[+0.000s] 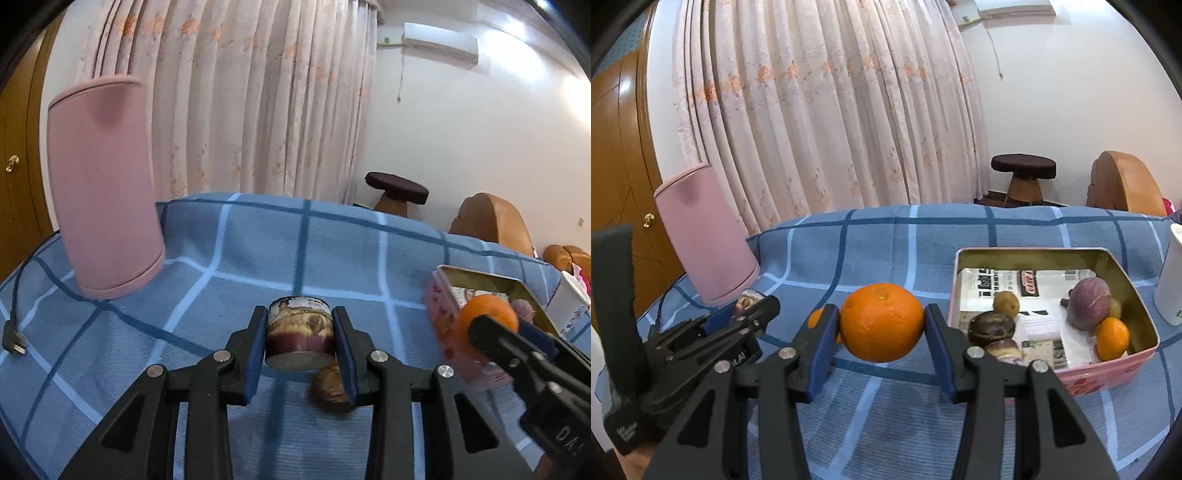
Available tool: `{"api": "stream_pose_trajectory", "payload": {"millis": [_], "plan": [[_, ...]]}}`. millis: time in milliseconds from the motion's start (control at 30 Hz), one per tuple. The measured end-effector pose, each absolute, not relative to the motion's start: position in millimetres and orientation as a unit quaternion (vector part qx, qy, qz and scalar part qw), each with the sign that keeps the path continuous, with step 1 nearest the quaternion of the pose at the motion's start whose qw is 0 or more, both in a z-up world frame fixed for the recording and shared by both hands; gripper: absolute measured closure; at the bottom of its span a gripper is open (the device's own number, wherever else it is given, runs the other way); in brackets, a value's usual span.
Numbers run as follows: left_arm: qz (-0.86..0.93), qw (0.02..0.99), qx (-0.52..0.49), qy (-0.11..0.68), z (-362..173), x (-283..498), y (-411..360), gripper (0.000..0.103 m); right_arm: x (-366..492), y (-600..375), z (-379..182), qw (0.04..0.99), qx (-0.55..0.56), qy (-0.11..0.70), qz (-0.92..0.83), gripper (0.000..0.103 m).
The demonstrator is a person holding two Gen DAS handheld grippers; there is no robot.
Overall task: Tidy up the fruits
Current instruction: 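Carry the orange and beige slice into the pink tin and open both tools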
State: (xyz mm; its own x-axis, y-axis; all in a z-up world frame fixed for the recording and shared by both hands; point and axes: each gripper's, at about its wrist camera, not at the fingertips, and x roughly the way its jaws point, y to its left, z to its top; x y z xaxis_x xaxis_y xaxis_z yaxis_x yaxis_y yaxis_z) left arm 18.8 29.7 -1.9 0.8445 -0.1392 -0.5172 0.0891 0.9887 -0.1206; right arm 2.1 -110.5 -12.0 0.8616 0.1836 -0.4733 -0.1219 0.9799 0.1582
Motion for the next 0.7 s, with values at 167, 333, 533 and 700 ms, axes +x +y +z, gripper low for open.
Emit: {"api": "stream_pose_trajectory", "payload": {"millis": [167,333,533,700], "plan": [[-0.067,0.958,-0.039,0.276,-3.3,18.3,14.7,0.066,-1.7,-123.3,-7.9,0.965,0.063,0.246,0.066,0.053],[-0.068,0.957,-0.038,0.278,-2.0,18.3,-0.2,0.066,-3.5,-132.2,-7.0,0.966,0.057,0.245,0.058,0.053],[-0.075,0.958,-0.031,0.274,-0.5,15.0,-19.6,0.066,-7.6,-144.1,-4.9,0.968,0.047,0.240,0.049,0.053],[-0.083,0.959,-0.023,0.271,1.8,16.2,-41.6,0.066,-9.7,-161.6,-2.6,0.970,0.048,0.235,0.036,0.053]]}}
